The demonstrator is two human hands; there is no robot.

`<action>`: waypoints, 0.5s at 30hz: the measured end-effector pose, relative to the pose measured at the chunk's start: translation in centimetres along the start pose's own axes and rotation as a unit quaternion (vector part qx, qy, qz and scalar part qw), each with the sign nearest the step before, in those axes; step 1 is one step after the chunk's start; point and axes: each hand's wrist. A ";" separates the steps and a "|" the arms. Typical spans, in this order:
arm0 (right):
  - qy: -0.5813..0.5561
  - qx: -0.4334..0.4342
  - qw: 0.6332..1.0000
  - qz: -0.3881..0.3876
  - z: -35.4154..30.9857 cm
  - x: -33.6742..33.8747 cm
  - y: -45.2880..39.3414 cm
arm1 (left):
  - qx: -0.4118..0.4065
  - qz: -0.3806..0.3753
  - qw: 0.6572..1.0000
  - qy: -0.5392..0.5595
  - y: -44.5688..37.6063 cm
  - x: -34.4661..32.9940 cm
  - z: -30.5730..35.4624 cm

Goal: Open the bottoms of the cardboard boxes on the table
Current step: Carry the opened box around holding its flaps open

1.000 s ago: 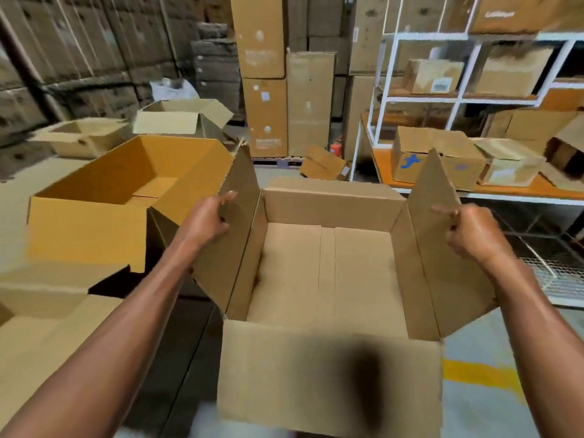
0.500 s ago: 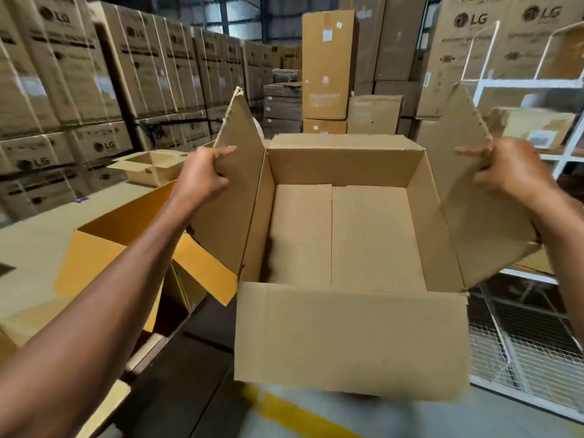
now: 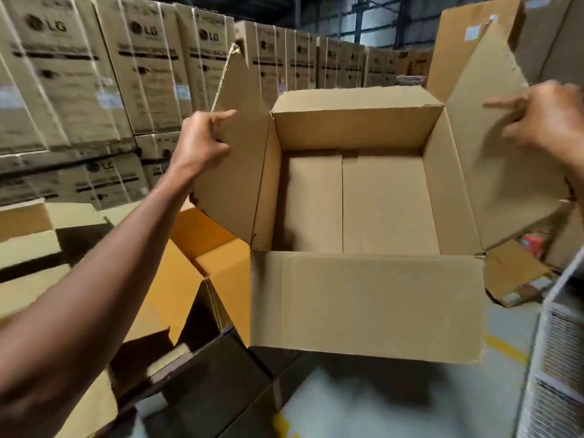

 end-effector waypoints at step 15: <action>-0.008 0.186 0.963 -0.196 -1.4 -21.2 -16.9 | 0.155 0.120 0.972 -0.126 -3.4 2.0 -7.4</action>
Point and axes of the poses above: each hand's wrist, its own y-axis away from the middle knuckle, its own x-axis out of the back of the hand, z = x × y, and after that the axes turned 7 degrees about x, right-handed
